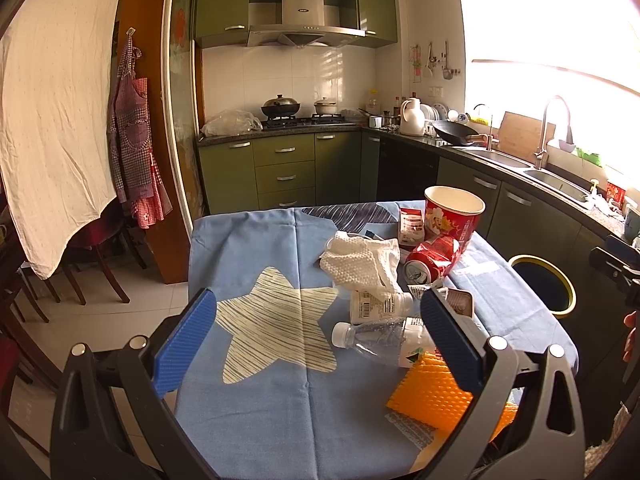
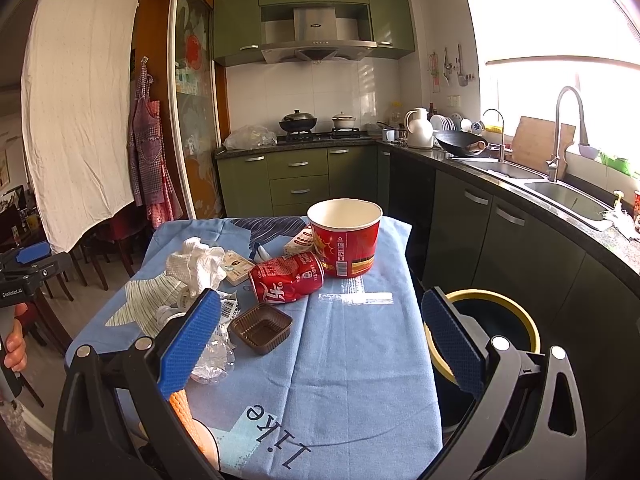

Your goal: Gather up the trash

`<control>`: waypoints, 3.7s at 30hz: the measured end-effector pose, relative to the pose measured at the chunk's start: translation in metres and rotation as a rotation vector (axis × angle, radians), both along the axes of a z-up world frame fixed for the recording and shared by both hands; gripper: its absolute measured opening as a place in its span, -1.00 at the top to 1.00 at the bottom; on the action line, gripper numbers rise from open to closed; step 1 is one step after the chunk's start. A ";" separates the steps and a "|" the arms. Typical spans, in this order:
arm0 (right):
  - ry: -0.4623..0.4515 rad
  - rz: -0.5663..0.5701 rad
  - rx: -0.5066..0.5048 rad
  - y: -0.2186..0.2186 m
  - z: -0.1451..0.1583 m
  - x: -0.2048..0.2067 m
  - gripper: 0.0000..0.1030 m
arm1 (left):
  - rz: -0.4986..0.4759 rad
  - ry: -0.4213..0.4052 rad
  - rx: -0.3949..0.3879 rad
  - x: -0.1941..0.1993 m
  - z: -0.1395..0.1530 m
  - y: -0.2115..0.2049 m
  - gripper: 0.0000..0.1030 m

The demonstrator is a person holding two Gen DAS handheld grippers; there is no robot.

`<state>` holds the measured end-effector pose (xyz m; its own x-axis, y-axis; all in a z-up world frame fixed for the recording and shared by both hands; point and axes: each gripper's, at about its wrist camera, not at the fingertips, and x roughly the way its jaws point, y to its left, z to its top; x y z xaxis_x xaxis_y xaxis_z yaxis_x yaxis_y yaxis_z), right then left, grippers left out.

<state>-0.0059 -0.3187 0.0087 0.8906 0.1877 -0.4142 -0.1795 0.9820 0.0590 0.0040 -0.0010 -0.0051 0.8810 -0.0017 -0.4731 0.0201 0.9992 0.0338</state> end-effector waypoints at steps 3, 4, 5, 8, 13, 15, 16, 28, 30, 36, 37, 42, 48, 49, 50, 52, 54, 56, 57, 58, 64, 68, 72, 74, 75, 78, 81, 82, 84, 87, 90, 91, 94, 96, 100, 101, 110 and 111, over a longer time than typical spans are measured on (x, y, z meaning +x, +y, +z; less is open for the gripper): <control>-0.003 0.000 0.000 0.000 0.000 -0.001 -0.93 | 0.000 -0.001 0.000 -0.001 0.000 0.000 -0.89; -0.004 0.000 0.000 -0.001 0.000 -0.001 -0.93 | 0.000 -0.001 -0.001 -0.001 0.000 0.000 -0.89; -0.004 -0.001 0.001 -0.001 0.000 -0.001 -0.93 | 0.000 0.000 -0.001 0.000 0.000 0.000 -0.89; -0.002 -0.001 0.003 -0.003 0.000 -0.001 -0.93 | -0.001 0.001 -0.002 -0.001 0.001 0.001 -0.89; -0.004 0.000 0.003 -0.003 0.000 -0.001 -0.93 | -0.002 0.000 -0.002 -0.001 0.000 0.001 -0.89; -0.004 0.000 0.003 -0.003 0.000 -0.001 -0.93 | -0.002 0.000 -0.002 -0.001 0.000 0.001 -0.89; -0.004 0.001 0.004 -0.004 0.000 -0.001 -0.93 | -0.002 0.000 -0.002 -0.001 0.000 0.001 -0.89; -0.003 0.000 0.002 -0.003 0.000 -0.001 -0.93 | -0.003 0.001 -0.002 -0.001 0.000 0.001 -0.89; -0.003 -0.001 0.002 -0.003 0.000 -0.001 -0.93 | -0.002 0.000 -0.002 -0.001 0.000 0.001 -0.89; -0.002 0.000 0.002 -0.003 0.000 -0.001 -0.93 | -0.003 0.001 -0.001 -0.001 0.000 0.001 -0.89; -0.002 -0.001 0.002 -0.003 0.000 -0.001 -0.93 | -0.003 0.002 -0.001 -0.001 0.000 0.001 -0.89; -0.002 0.000 0.002 -0.003 0.000 0.000 -0.93 | -0.002 0.001 -0.001 -0.001 0.000 0.001 -0.89; 0.000 -0.001 0.002 -0.002 -0.001 0.000 -0.93 | -0.003 0.001 0.000 -0.001 0.000 0.001 -0.89; -0.001 -0.001 0.002 -0.002 0.000 0.000 -0.93 | -0.003 0.001 0.000 -0.001 0.000 0.001 -0.89; -0.001 -0.001 0.001 -0.002 0.000 0.000 -0.93 | -0.004 0.001 0.000 -0.001 0.000 0.000 -0.89; -0.001 -0.001 0.001 -0.002 0.000 0.000 -0.93 | -0.006 0.000 0.001 -0.002 -0.002 0.001 -0.89; -0.001 -0.001 0.003 -0.002 -0.001 0.000 -0.93 | -0.006 0.001 0.001 -0.002 -0.002 0.001 -0.89; -0.001 -0.001 0.001 -0.002 -0.001 0.000 -0.93 | -0.007 0.001 0.000 -0.003 -0.002 0.001 -0.89; 0.001 -0.001 0.002 -0.002 -0.001 0.000 -0.93 | -0.006 0.001 0.001 -0.002 -0.002 0.001 -0.89; 0.000 0.000 0.003 -0.002 -0.001 0.000 -0.93 | -0.006 0.002 0.002 -0.003 -0.002 0.001 -0.89; 0.038 0.019 -0.004 -0.004 -0.003 0.017 -0.93 | -0.015 0.027 0.002 0.007 -0.003 0.001 -0.89; 0.119 0.067 0.011 -0.012 0.003 0.051 -0.93 | -0.031 0.065 0.000 0.035 -0.003 0.004 -0.89; 0.232 0.077 0.062 -0.025 0.010 0.099 -0.93 | -0.023 0.104 -0.003 0.080 -0.002 0.010 -0.89; 0.279 0.060 0.083 -0.034 0.013 0.126 -0.93 | -0.015 0.113 0.011 0.106 -0.003 0.010 -0.89; 0.294 0.048 0.087 -0.039 0.015 0.138 -0.93 | -0.010 0.115 0.018 0.116 -0.004 0.010 -0.89; 0.352 0.027 0.063 -0.047 0.022 0.184 -0.61 | 0.010 0.124 0.030 0.158 -0.006 0.011 -0.89; 0.465 0.005 0.063 -0.053 0.023 0.241 -0.25 | 0.005 0.132 -0.002 0.196 -0.009 0.016 -0.89; 0.502 0.000 0.061 -0.055 0.020 0.262 -0.18 | 0.012 0.135 -0.008 0.209 -0.011 0.017 -0.89; 0.563 -0.017 0.064 -0.057 0.014 0.292 -0.03 | 0.021 0.140 -0.018 0.229 -0.015 0.018 -0.89; 0.647 -0.063 0.031 -0.060 0.000 0.333 0.19 | 0.032 0.148 -0.030 0.255 -0.027 0.021 -0.89; 0.714 -0.080 0.041 -0.061 -0.015 0.363 0.30 | 0.040 0.159 -0.014 0.271 -0.041 0.022 -0.89; 0.731 -0.083 0.038 -0.060 -0.019 0.370 0.32 | 0.042 0.168 -0.008 0.274 -0.046 0.023 -0.89; 0.780 -0.098 0.026 -0.060 -0.032 0.390 0.39 | 0.029 0.196 -0.011 0.278 -0.059 0.024 -0.89; 0.806 -0.106 0.014 -0.059 -0.038 0.398 0.42 | 0.030 0.205 -0.010 0.277 -0.065 0.022 -0.89; 0.836 -0.110 -0.015 -0.052 -0.045 0.404 0.46 | 0.022 0.210 0.004 0.277 -0.068 0.018 -0.89; 0.845 -0.111 -0.023 -0.049 -0.047 0.405 0.55 | 0.020 0.208 0.005 0.277 -0.068 0.017 -0.89; 0.840 -0.111 0.003 -0.051 -0.056 0.401 0.91 | 0.012 0.193 -0.017 0.272 -0.065 0.020 -0.89; 0.828 -0.106 0.016 -0.053 -0.053 0.398 0.91 | 0.010 0.192 -0.021 0.272 -0.064 0.020 -0.89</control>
<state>0.3922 -0.3714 -0.0440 0.3127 0.1316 -0.9407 0.0214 0.9891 0.1455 0.2757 0.0194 -0.0696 0.7746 -0.0053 -0.6324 0.0147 0.9998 0.0095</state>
